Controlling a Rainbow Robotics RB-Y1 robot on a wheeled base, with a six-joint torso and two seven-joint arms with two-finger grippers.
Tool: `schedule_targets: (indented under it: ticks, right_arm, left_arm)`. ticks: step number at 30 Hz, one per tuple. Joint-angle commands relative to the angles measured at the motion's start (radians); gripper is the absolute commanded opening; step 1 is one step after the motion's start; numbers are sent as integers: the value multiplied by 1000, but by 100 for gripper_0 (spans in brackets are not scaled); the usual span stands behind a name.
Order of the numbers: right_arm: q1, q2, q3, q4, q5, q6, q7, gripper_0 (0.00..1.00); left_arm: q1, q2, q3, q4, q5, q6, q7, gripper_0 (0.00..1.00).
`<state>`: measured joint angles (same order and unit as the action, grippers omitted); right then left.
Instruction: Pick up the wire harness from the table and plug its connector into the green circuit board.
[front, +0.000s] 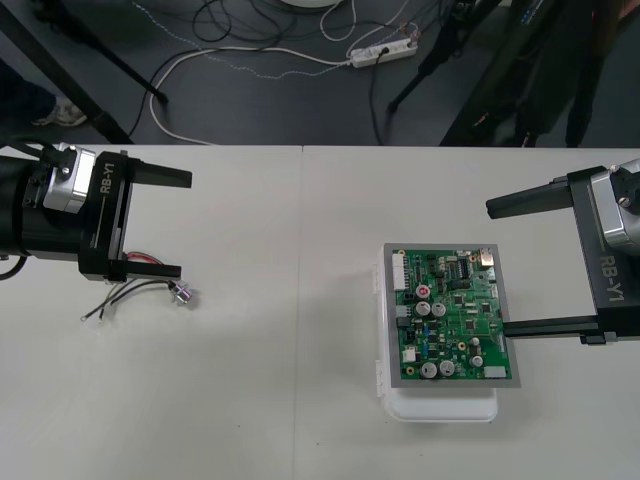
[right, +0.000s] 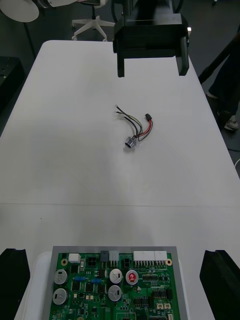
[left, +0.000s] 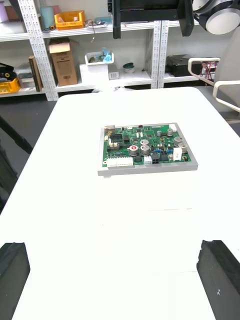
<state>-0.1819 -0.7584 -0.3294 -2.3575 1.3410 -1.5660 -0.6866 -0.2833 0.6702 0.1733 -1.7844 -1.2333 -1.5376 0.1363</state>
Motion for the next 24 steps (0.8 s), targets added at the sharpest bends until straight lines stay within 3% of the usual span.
schedule_targets:
  ticks: [1,24]
  right_arm:
    - [-5,14,10,-11,6,-5,15,100]
    - [-5,14,10,-11,6,-5,15,100]
  left_arm:
    - [13,39,28,-32,-5,-33,43,99]
    - [13,39,28,-32,-5,-33,43,99]
